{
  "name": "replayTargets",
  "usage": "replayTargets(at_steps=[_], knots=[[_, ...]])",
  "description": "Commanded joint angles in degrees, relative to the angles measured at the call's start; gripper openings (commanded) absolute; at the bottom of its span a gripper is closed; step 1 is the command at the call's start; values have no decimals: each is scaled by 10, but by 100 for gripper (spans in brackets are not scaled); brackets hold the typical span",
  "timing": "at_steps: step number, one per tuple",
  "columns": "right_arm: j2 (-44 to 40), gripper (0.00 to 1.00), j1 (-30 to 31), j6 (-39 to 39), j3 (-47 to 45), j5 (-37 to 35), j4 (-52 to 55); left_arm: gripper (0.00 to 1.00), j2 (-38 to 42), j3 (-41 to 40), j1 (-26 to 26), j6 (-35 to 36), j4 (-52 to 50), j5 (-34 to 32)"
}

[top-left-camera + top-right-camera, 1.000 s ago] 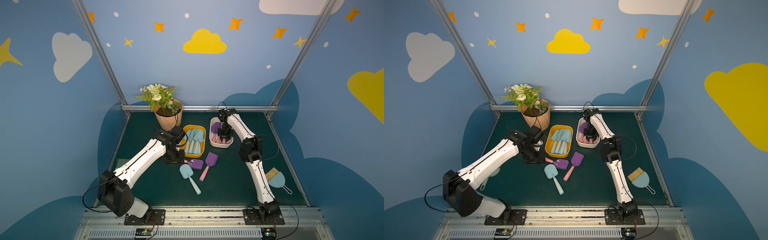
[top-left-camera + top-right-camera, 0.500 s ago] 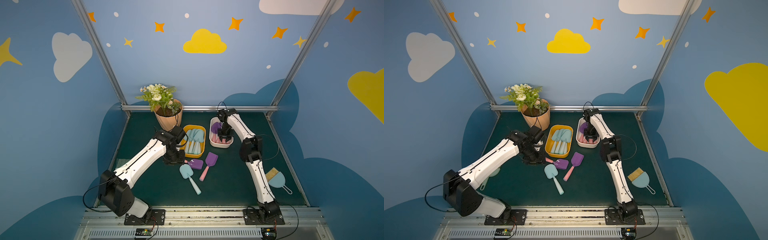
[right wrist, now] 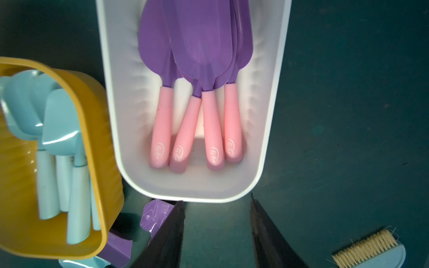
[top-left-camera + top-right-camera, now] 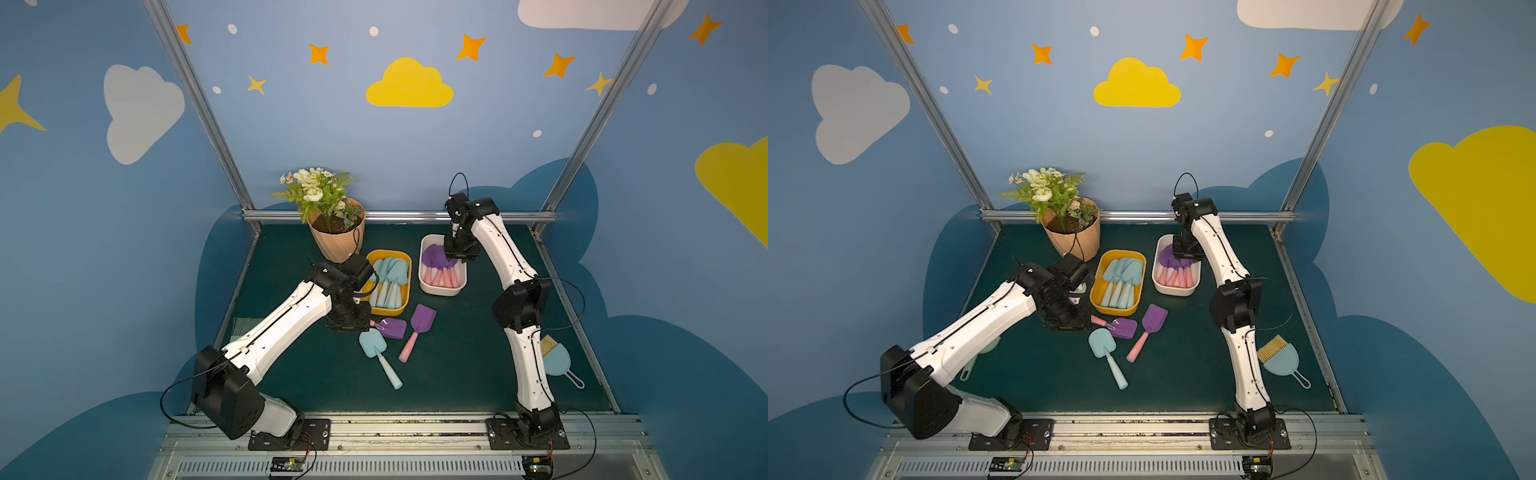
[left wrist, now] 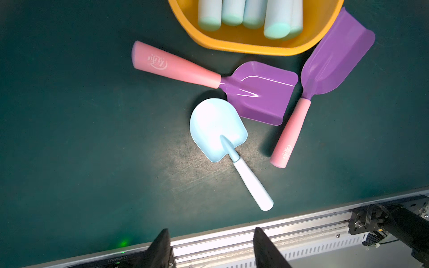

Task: Sort the small shovels by color and place them into the storage box
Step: Place the shovel in the storage box, then pick up the shovel from the center of the board.

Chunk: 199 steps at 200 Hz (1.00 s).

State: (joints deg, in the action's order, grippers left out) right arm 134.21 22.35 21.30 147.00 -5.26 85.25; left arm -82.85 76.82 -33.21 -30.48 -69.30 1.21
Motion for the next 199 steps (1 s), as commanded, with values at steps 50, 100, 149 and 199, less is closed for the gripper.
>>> replayTargets(at_steps=[50,100,149,199], knots=[[-216,51,25,-29,-180,66,-18,49,27,-7,-44,-43,-25,-46],[-381,51,57,15,-389,63,-73,49,37,-33,-98,-131,-30,-87],[-508,49,64,52,-578,94,-128,49,33,-83,-175,-285,-14,-123],[-564,48,66,41,-660,108,-141,49,-23,-122,-288,-467,62,-143]])
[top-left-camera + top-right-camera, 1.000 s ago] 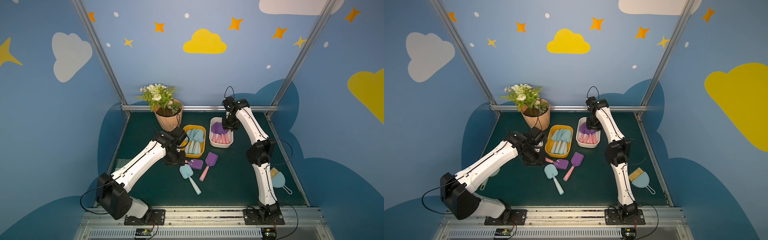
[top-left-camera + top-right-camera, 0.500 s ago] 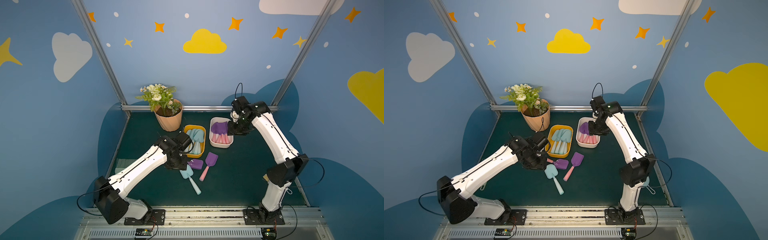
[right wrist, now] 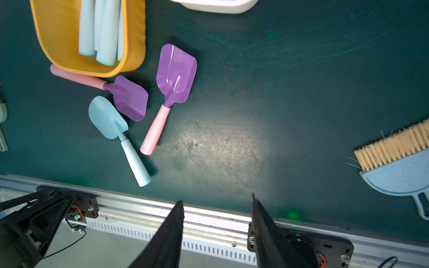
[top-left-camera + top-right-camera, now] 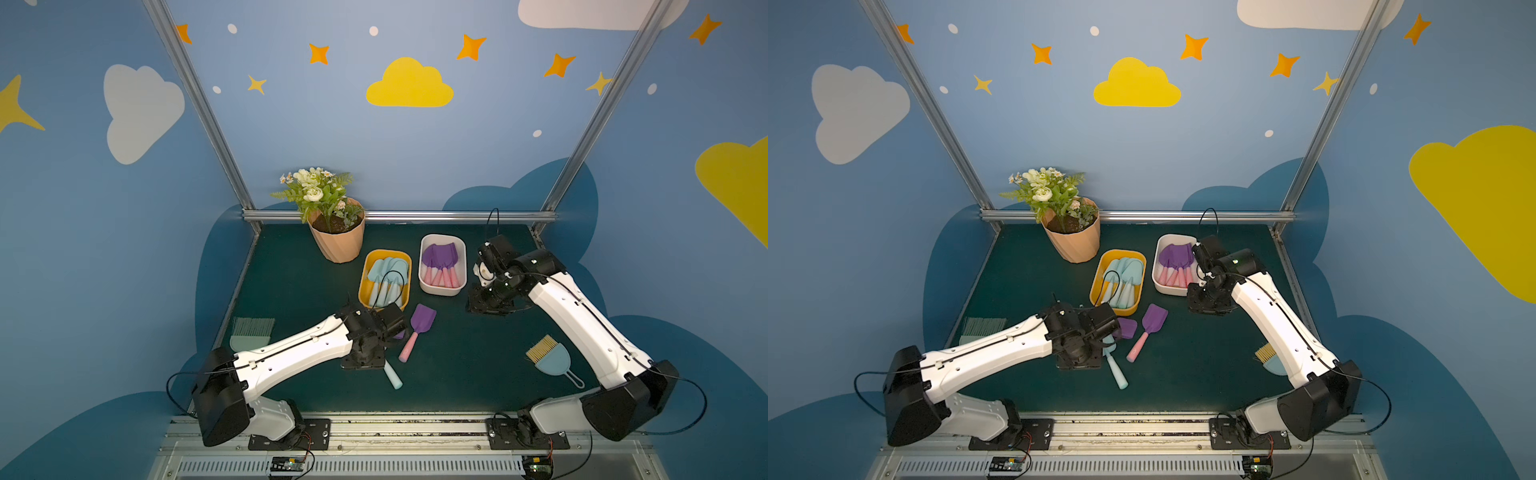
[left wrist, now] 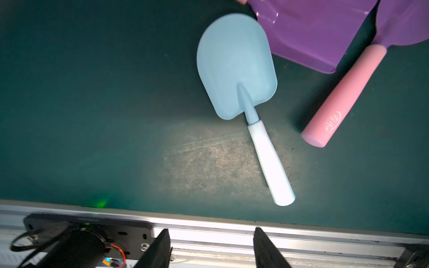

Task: Sort the small shovels by color and place them into the storage box
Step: Pick up the shovel from the center of the board.

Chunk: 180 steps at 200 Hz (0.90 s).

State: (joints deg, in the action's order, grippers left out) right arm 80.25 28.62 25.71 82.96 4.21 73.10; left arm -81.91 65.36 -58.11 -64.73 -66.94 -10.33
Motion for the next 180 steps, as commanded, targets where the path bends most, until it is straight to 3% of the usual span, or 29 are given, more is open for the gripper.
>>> replayTargets(at_steps=[1,50,100,180], knots=[[-25,48,3,-3,-20,14,-20,49,-34,-8,-42,-128,39,-29],[-70,49,1,-25,-58,1,-20,49,-124,22,-101,-209,76,-22],[-117,49,0,-12,-86,-29,-29,50,-133,1,-107,-257,116,-10],[-135,49,-4,-35,-109,-24,-65,51,-160,-20,-85,-229,177,37]])
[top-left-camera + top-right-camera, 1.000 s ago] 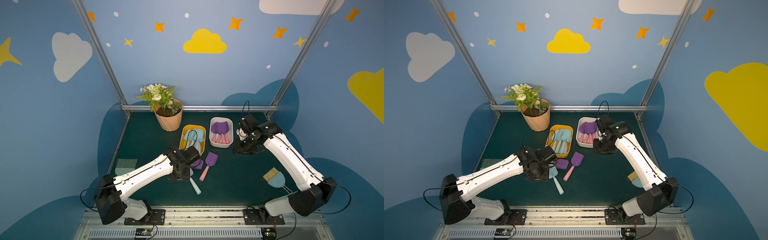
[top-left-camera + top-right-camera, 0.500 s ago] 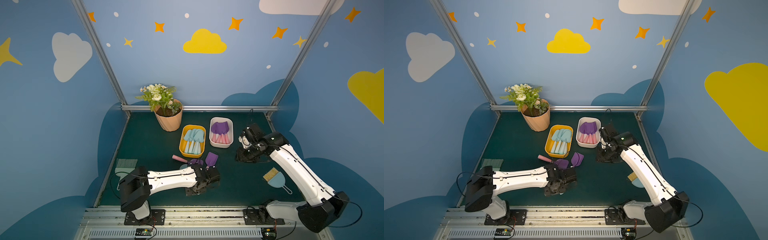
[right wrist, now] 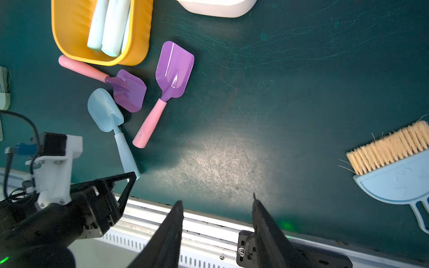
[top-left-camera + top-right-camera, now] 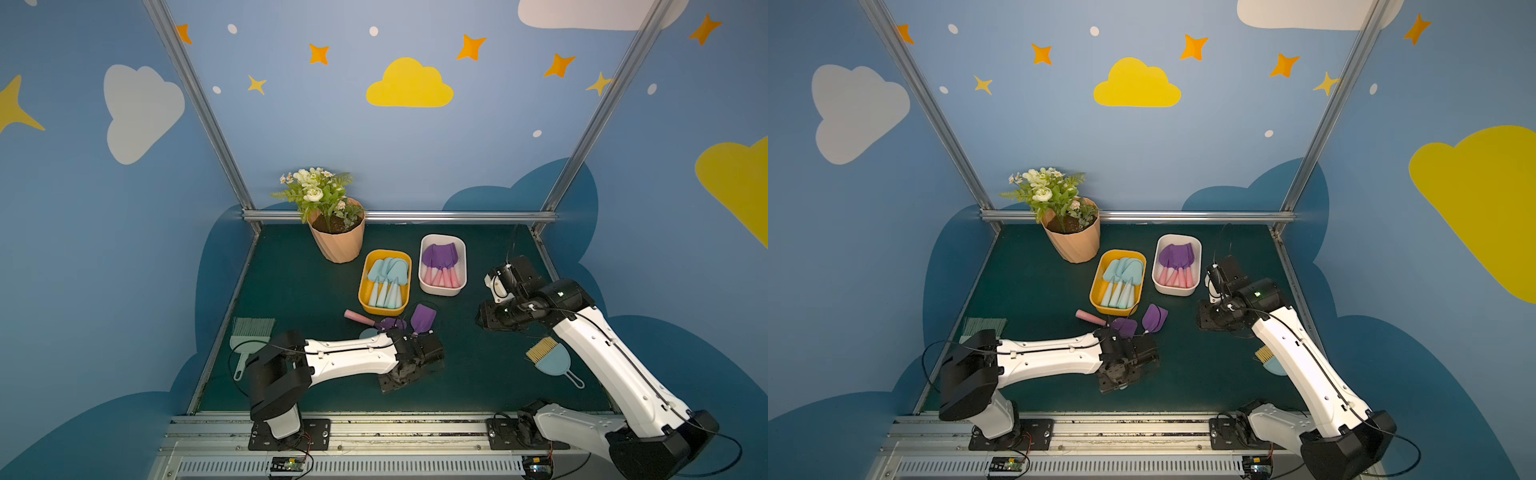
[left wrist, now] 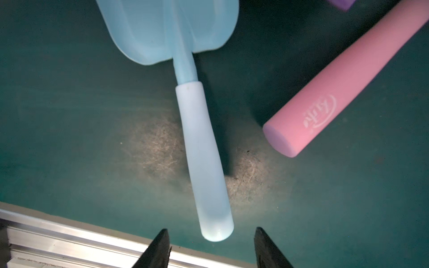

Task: Sort the small shovels by color and place them into the storage box
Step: Pick up the shovel from the center of the board.

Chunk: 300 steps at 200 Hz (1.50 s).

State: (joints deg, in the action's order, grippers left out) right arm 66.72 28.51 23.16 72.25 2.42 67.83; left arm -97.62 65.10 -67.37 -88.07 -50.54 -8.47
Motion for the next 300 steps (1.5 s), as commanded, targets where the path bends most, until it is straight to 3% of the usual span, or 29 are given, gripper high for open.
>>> replayTargets(at_steps=[1,95,300], knots=[[0,49,-2,-9,-2,-6,-13,51,-3,-18,8,4,13,19],[21,49,-5,-12,9,-4,-14,49,-3,-51,27,27,71,41],[30,49,-5,-12,6,14,-18,19,25,-87,31,24,85,35]])
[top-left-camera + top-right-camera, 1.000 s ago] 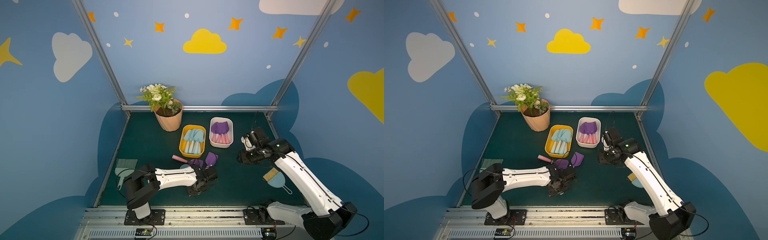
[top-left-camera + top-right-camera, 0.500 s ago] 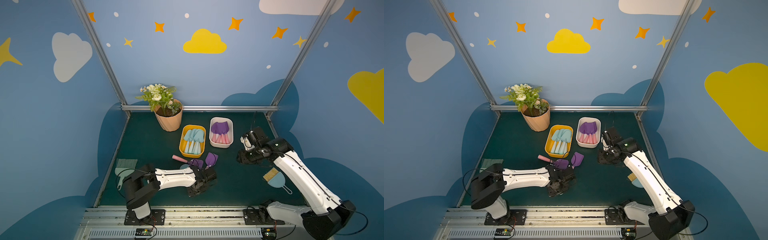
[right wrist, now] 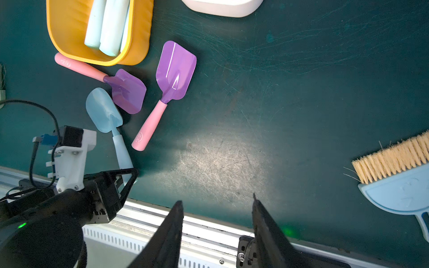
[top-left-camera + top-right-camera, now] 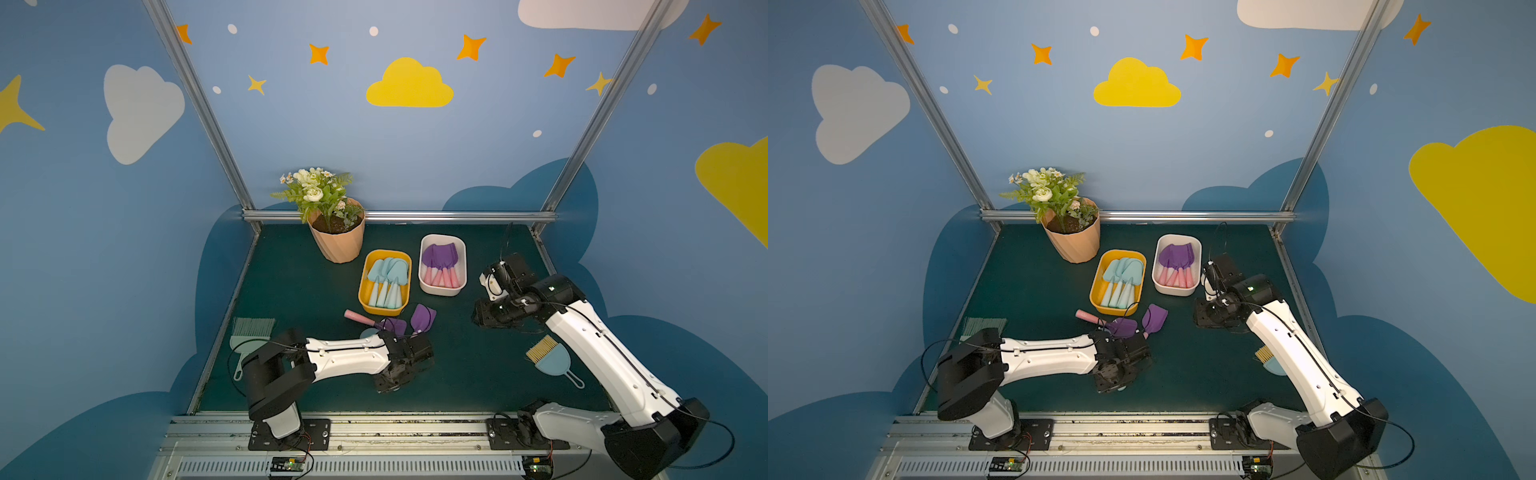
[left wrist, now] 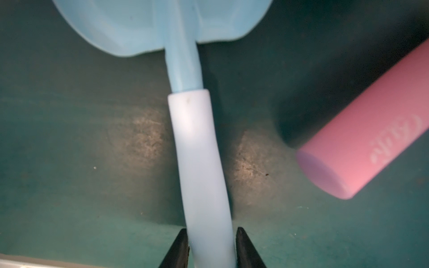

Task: Sort the small shovels by color and place them into the storage box
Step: Pick up the shovel from the center of the board.

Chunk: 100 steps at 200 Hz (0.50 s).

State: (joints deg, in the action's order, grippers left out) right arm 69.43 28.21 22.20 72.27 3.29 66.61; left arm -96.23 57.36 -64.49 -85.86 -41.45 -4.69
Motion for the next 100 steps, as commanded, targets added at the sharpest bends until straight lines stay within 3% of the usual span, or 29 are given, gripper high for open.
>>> replayTargets(at_steps=[1,100], knots=[[3,49,-2,-2,5,6,-6,19,12,-10,3,2,-5,-2],[10,49,-2,2,5,4,-6,6,52,-26,1,-15,-33,-19]])
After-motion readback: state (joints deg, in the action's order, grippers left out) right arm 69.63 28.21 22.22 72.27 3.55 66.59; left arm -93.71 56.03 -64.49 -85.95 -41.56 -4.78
